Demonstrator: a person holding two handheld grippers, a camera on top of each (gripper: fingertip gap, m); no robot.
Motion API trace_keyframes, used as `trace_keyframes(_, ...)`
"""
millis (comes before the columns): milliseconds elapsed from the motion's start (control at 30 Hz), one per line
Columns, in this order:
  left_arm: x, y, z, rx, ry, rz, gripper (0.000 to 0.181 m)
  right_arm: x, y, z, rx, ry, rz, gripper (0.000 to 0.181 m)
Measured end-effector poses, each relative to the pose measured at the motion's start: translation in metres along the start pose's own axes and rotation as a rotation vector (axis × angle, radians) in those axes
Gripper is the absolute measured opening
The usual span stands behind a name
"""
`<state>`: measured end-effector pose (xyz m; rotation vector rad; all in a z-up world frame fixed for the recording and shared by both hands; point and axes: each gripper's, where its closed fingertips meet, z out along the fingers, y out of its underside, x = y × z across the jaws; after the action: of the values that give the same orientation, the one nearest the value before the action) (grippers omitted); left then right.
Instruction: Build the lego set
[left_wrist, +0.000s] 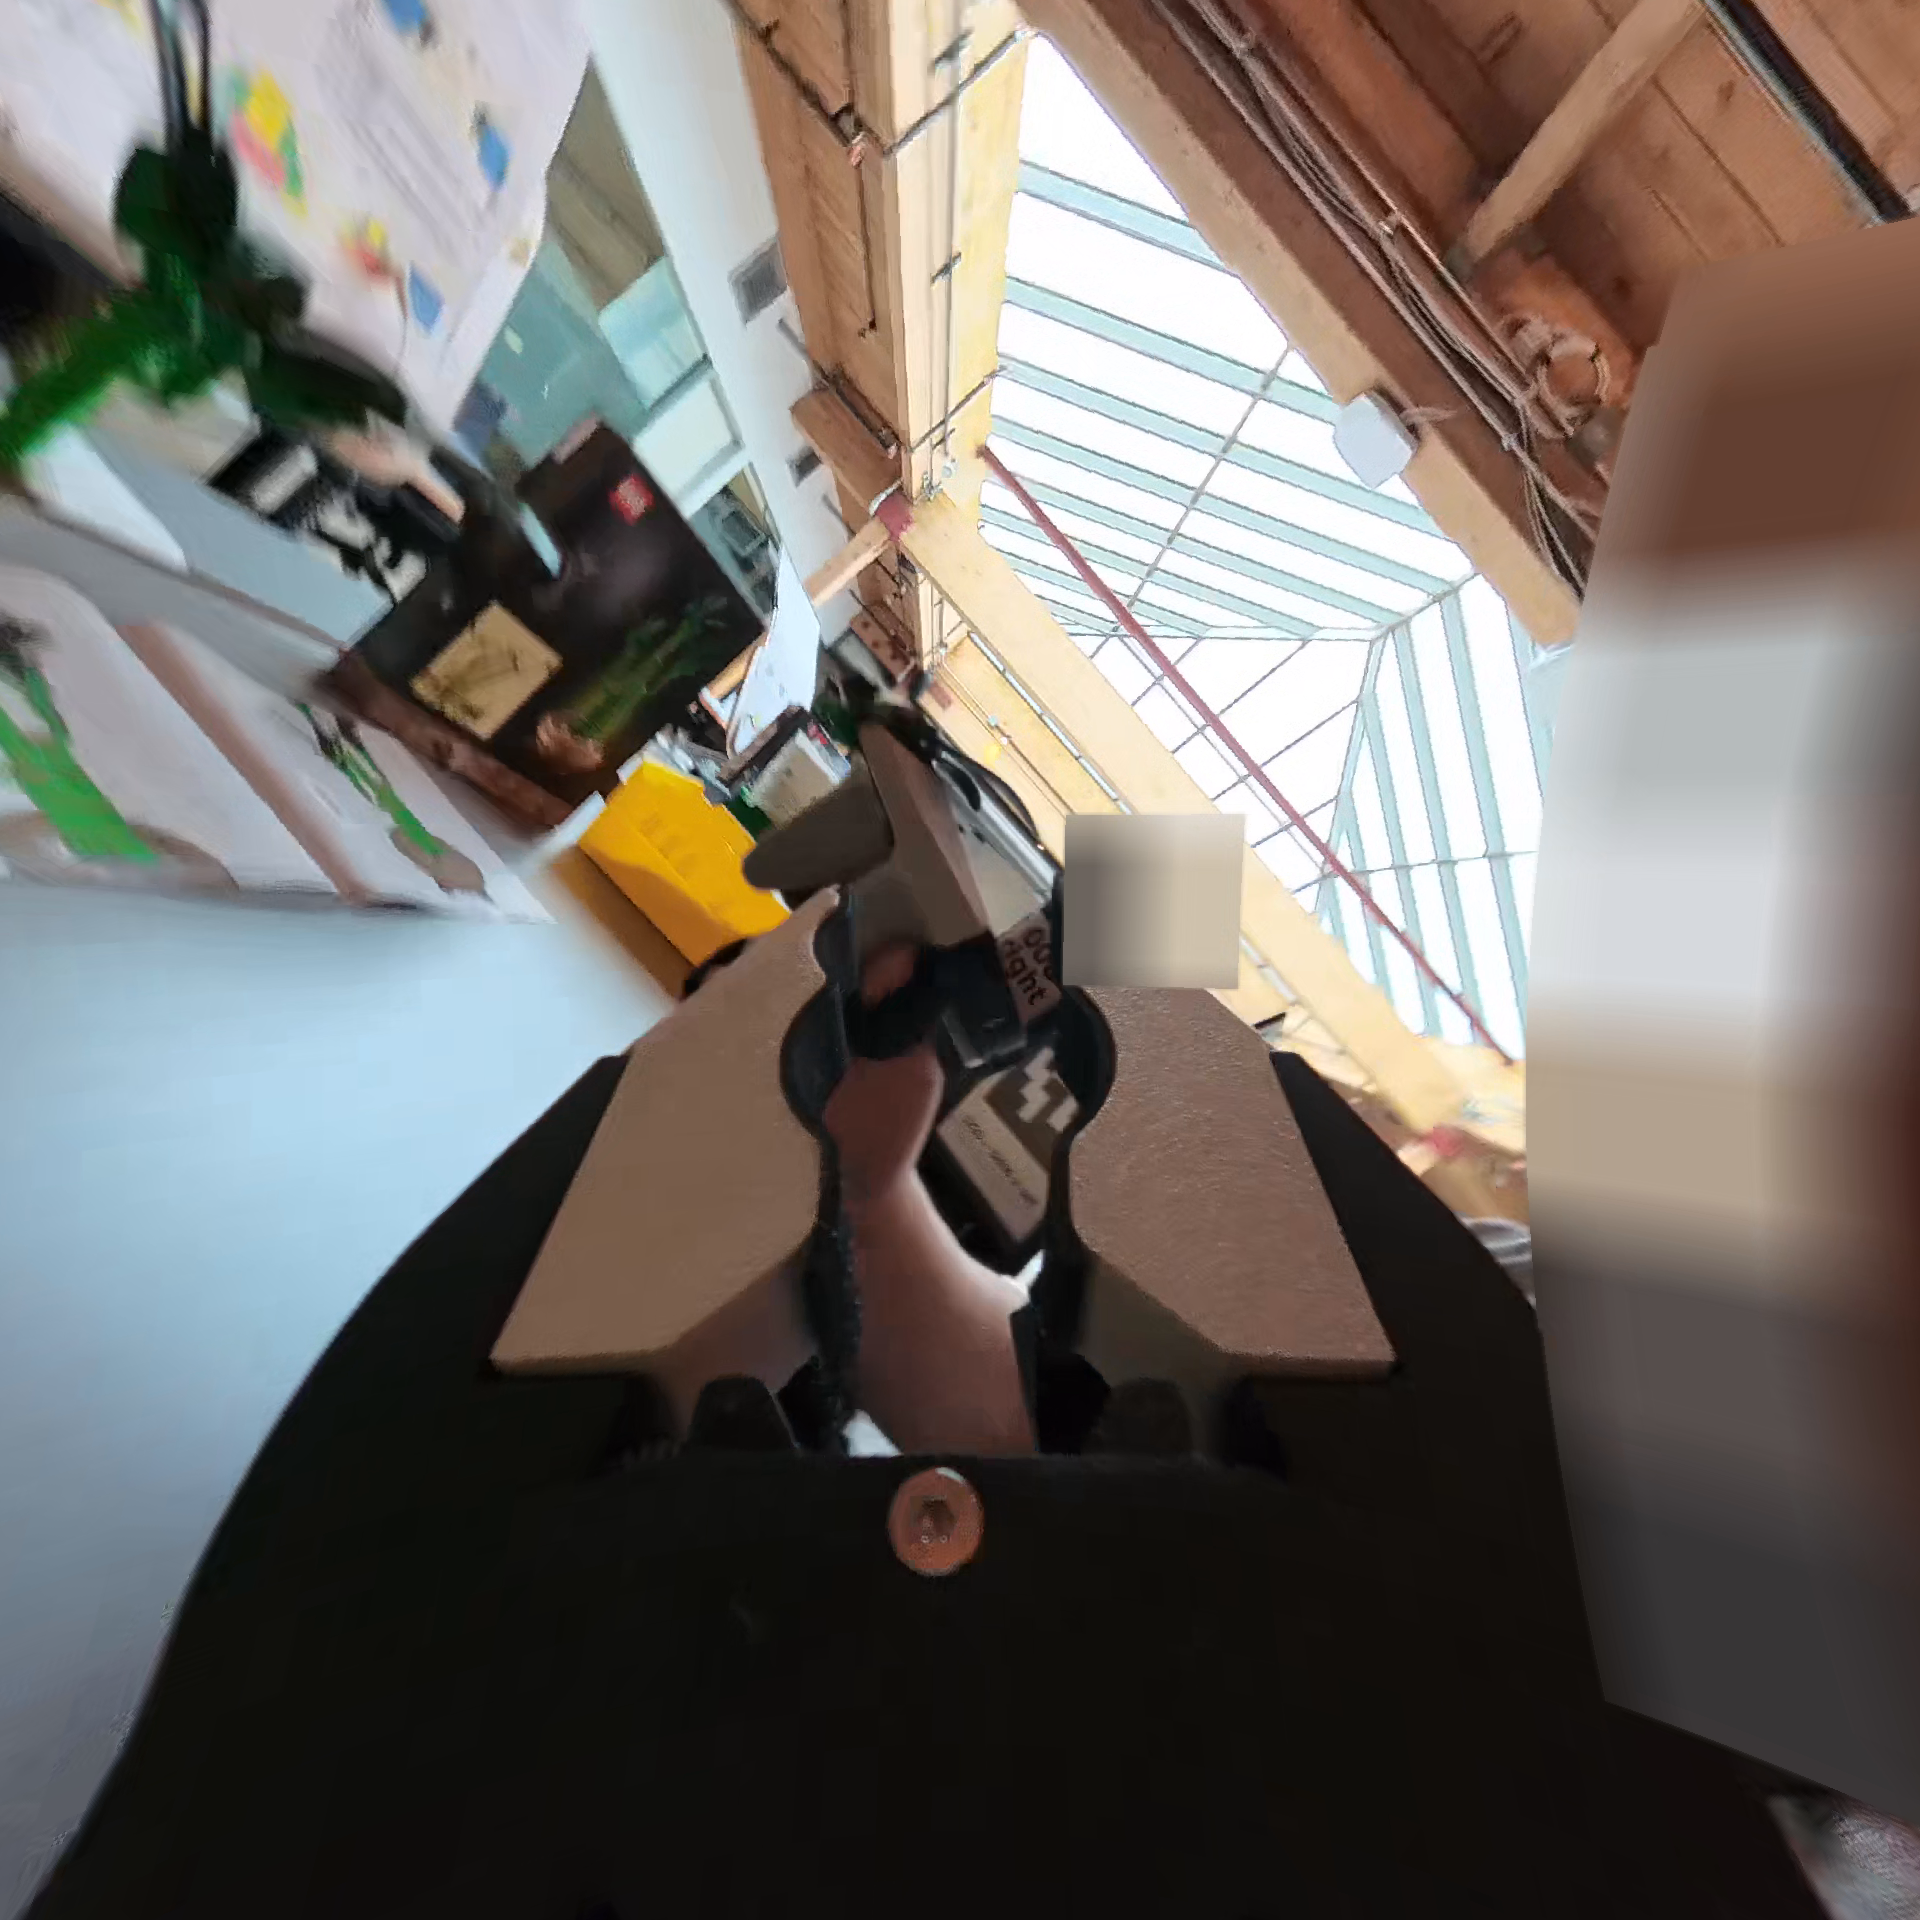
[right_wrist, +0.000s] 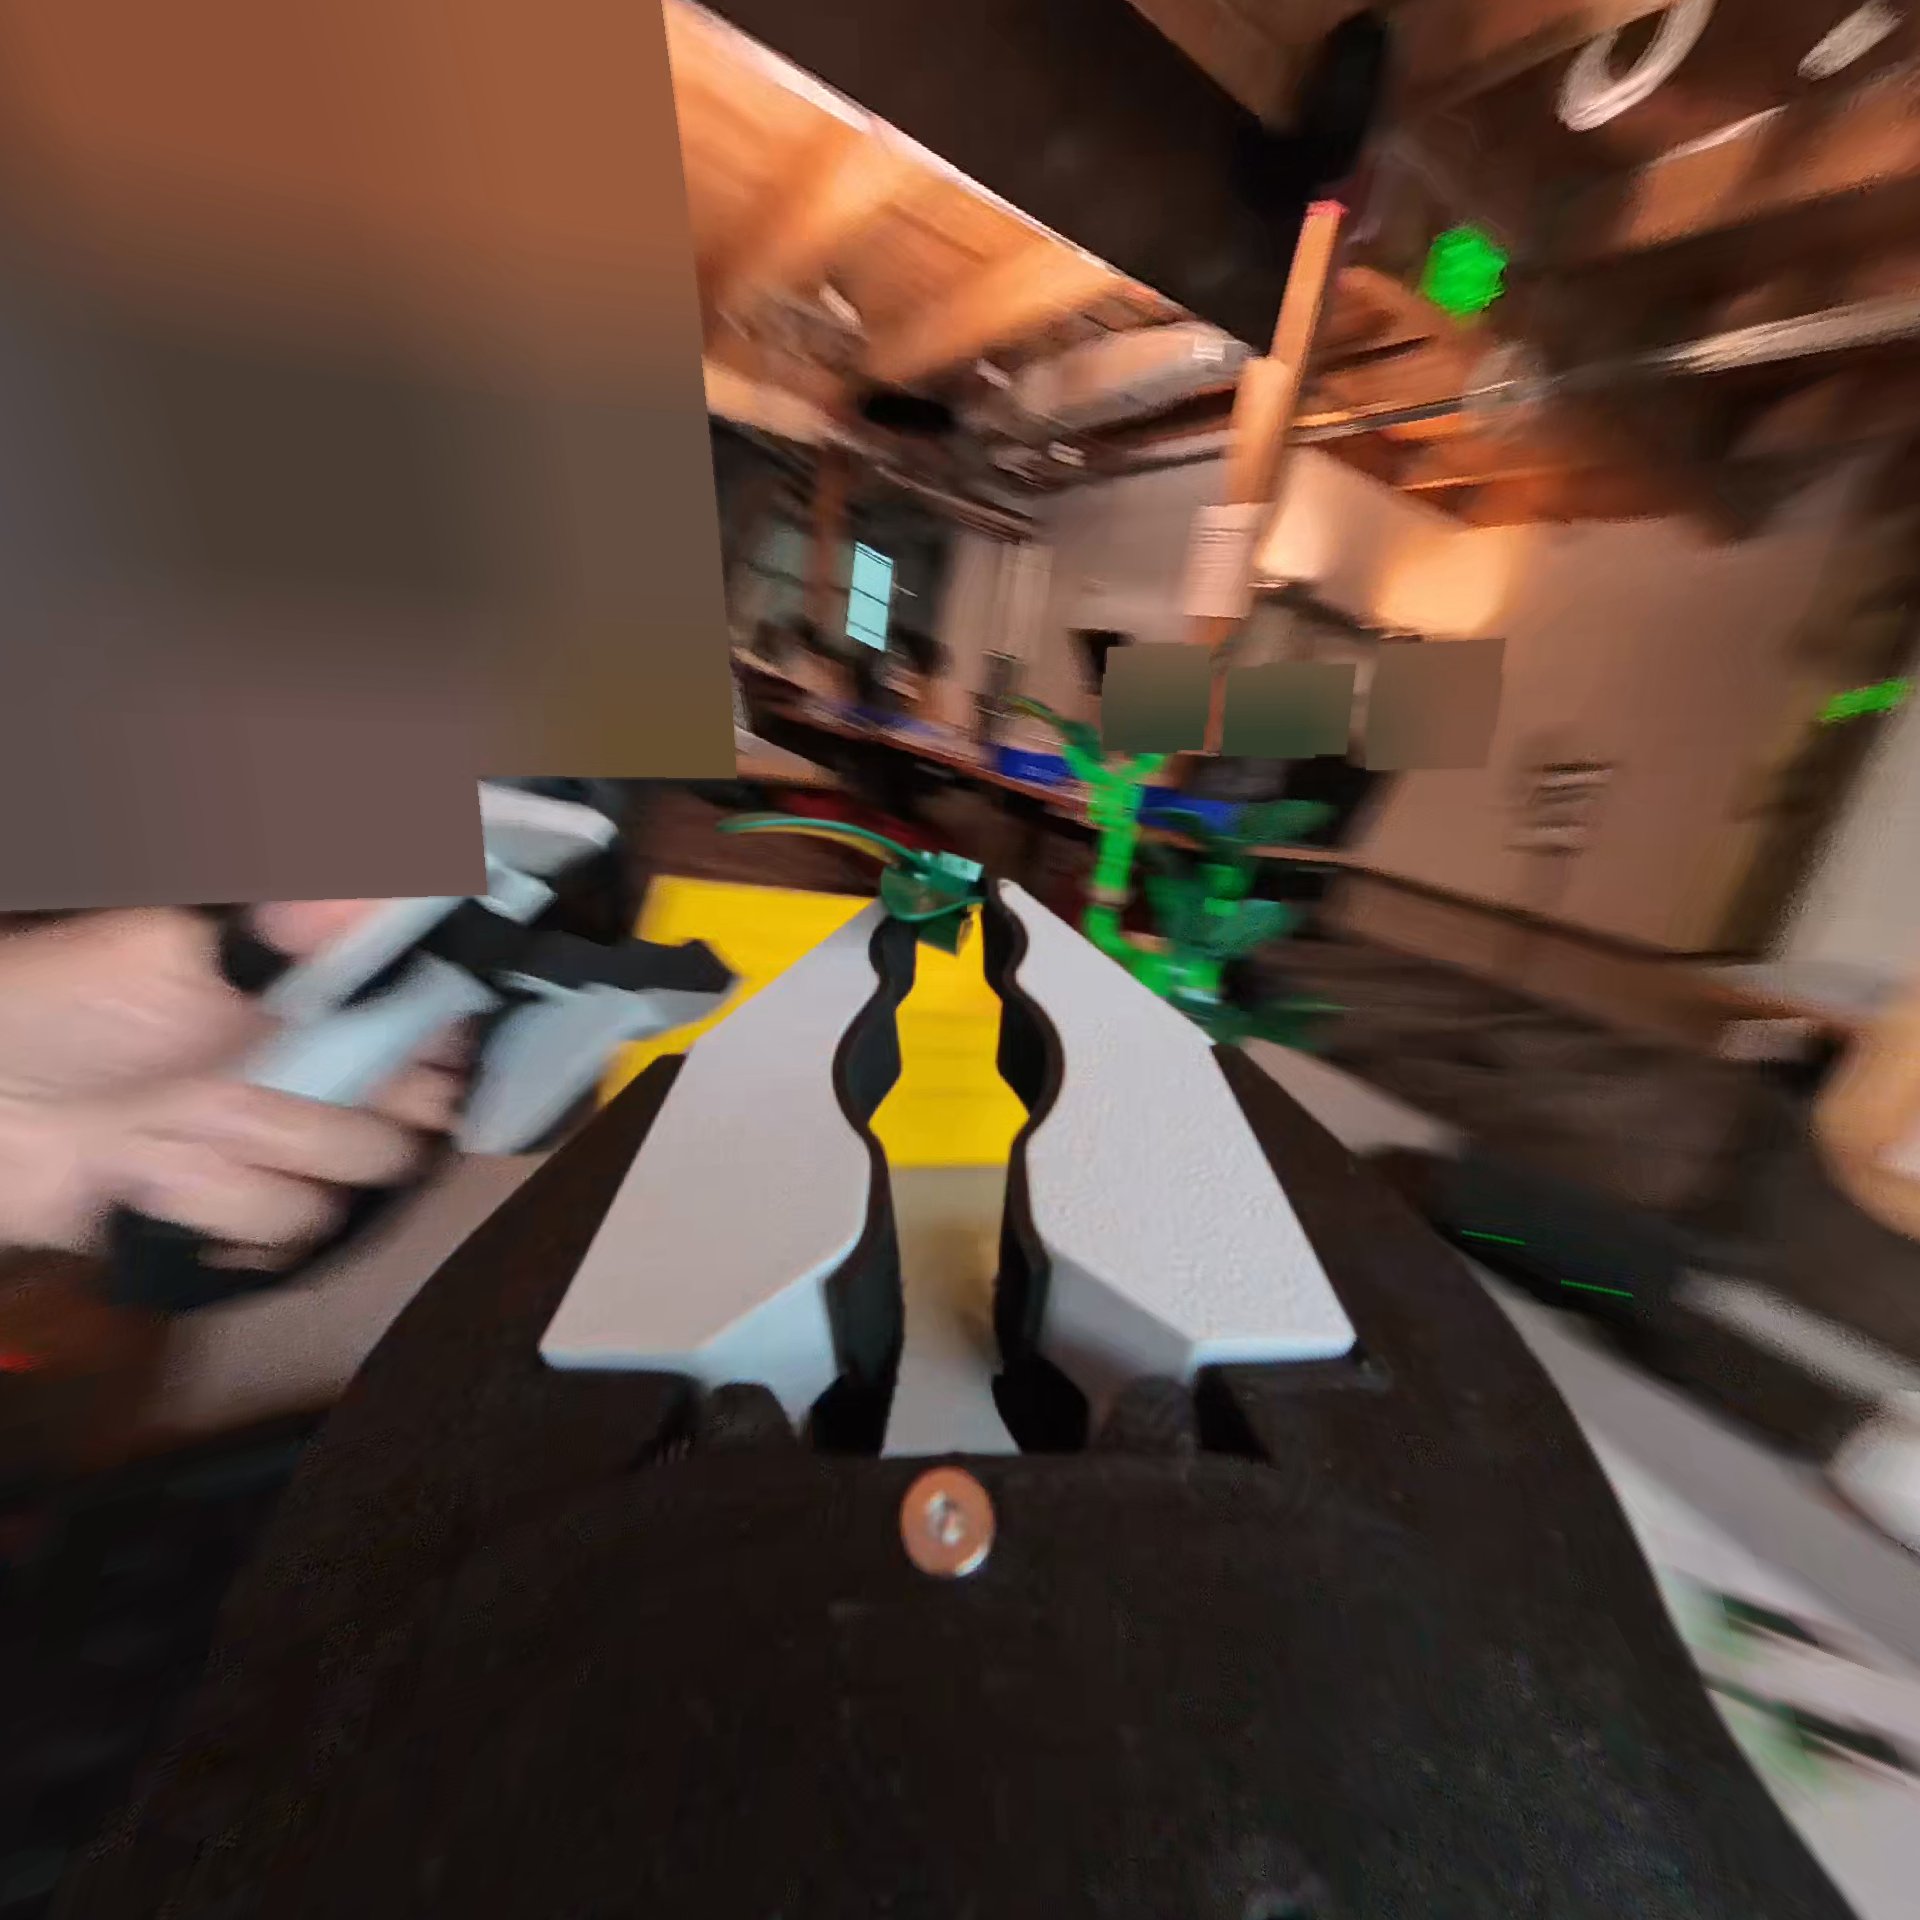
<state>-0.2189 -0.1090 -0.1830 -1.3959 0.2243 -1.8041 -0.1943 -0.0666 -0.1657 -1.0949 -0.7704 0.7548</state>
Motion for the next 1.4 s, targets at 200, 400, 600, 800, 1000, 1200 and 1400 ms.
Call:
trace_keyframes(200,0.013,-0.025,-0.001,-0.034,-0.026,0.495,0.027,-0.022,-0.041,-0.005,0.223,-0.485,0.682,0.010)
trace_keyframes(400,0.022,-0.017,0.019,-0.159,0.023,0.589,0.024,-0.046,-0.039,-0.003,0.163,-0.590,0.675,0.010)
trace_keyframes(600,0.034,-0.009,0.020,-0.188,0.133,0.558,0.015,-0.045,-0.037,-0.001,0.146,-0.577,0.665,0.008)
trace_keyframes(800,0.032,-0.010,0.018,-0.194,0.131,0.575,0.006,-0.049,-0.036,0.003,0.133,-0.583,0.638,0.008)
trace_keyframes(1000,0.031,-0.014,0.012,-0.195,0.136,0.572,0.005,-0.052,-0.032,0.009,0.116,-0.592,0.650,0.008)
trace_keyframes(1200,0.030,-0.022,0.006,-0.177,0.089,0.665,0.005,-0.046,-0.031,0.013,0.029,-0.565,0.615,0.018)
trace_keyframes(1400,0.029,-0.021,0.004,-0.203,0.099,0.655,0.005,-0.055,-0.026,0.018,-0.068,-0.587,0.530,0.006)
